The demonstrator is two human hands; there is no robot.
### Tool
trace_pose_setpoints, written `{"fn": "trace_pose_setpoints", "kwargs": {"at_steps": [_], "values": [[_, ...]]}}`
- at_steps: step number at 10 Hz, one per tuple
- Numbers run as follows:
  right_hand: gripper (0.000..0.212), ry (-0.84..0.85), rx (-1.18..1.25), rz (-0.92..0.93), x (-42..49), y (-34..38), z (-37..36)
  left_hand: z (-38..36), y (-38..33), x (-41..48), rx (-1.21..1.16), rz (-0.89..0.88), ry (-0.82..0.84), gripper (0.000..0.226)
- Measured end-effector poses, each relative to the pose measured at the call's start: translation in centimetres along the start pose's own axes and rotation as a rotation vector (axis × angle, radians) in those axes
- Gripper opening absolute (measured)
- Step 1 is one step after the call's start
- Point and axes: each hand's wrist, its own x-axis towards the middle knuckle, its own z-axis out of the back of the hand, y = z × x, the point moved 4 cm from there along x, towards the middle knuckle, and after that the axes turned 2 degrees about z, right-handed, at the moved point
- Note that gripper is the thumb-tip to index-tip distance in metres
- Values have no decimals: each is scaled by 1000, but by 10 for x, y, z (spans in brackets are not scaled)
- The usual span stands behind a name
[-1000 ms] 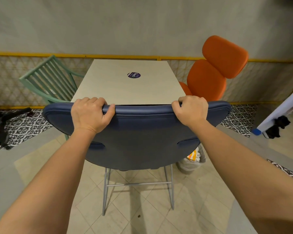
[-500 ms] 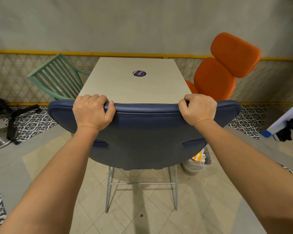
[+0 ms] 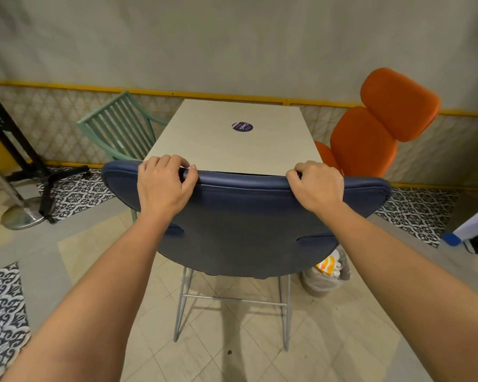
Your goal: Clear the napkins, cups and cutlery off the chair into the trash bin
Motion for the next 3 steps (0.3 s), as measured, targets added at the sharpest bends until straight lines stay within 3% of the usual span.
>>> {"fn": "trace_pose_setpoints", "kwargs": {"at_steps": [3], "values": [[31, 36, 171, 235, 22, 74, 23, 48, 1, 0, 27, 50, -48, 31]]}}
